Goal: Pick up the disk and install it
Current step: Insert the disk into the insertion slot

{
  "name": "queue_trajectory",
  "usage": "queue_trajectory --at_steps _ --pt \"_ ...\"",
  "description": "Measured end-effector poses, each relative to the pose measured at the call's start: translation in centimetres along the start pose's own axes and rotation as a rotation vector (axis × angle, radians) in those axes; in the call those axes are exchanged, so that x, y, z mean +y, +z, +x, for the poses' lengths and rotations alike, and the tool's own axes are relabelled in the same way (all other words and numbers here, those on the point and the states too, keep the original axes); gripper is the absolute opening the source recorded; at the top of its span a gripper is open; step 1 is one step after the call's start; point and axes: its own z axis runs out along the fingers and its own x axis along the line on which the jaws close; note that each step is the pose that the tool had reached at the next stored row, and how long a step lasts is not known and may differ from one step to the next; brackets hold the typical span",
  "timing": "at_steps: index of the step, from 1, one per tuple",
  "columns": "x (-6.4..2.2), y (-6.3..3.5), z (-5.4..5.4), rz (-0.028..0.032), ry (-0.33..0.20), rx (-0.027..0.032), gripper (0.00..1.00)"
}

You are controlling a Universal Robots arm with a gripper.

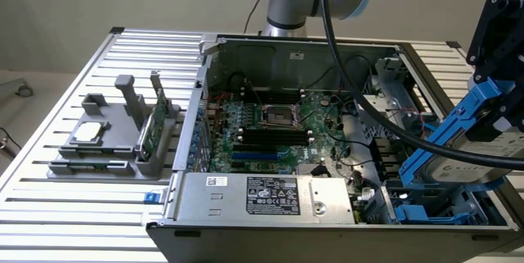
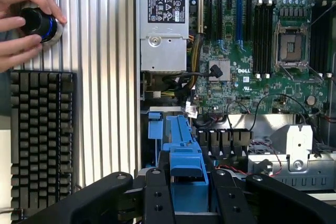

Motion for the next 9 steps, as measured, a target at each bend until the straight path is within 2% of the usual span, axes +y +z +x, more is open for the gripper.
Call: queue_trajectory --at_steps 9 --pt "0.00 0.41 0.01 0.0004 0.000 -0.0001 0.33"
